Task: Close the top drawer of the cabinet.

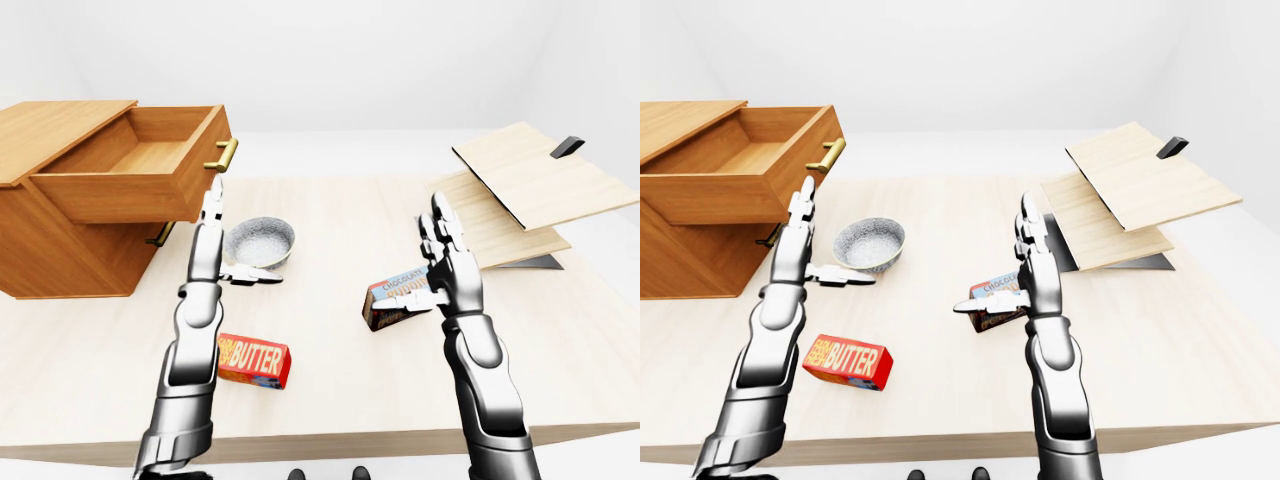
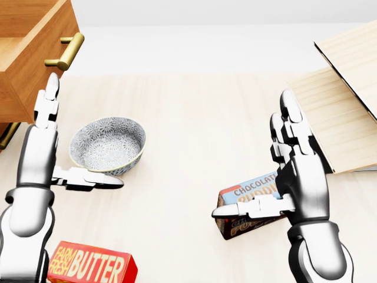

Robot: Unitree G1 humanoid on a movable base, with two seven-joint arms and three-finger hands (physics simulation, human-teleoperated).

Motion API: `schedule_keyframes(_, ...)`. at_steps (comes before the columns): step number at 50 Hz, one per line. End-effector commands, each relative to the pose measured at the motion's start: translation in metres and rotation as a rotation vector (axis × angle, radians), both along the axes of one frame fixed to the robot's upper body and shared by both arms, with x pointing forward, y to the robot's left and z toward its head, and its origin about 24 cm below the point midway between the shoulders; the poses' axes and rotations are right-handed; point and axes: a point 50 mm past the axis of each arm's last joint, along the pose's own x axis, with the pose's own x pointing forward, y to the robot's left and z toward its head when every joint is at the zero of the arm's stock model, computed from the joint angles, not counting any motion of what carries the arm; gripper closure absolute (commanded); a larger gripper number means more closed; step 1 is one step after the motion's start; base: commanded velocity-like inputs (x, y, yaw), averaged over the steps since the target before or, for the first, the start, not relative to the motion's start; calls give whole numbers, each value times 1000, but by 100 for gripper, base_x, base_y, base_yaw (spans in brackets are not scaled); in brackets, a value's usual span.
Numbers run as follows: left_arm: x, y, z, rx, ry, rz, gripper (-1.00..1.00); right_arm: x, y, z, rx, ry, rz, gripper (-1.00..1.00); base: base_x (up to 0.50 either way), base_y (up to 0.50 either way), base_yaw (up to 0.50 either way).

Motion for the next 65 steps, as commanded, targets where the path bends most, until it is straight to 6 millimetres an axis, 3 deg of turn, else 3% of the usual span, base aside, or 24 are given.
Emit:
schedule_keyframes(1, 26, 22, 11, 208, 8, 111, -100, -1, 0, -2, -3, 9, 1, -100, 0, 0, 0)
schedule_keyframes(7, 39, 29, 18, 305, -1, 150, -100, -1, -1, -3, 0, 11, 1, -100, 0, 0, 0)
schedule_keyframes(24, 55, 50, 2, 402, 89, 280, -100, 1, -1, -5, 4, 23, -3, -100, 0, 0, 0)
schedule_keyframes(27, 57, 55, 2, 491, 98, 360, -100, 2, -1, -5, 4, 24, -3, -100, 0, 0, 0)
schedule_keyframes(65, 47, 106, 3, 423, 136, 528, -100, 1, -1, -10, -4, 43, -1, -100, 0, 0, 0)
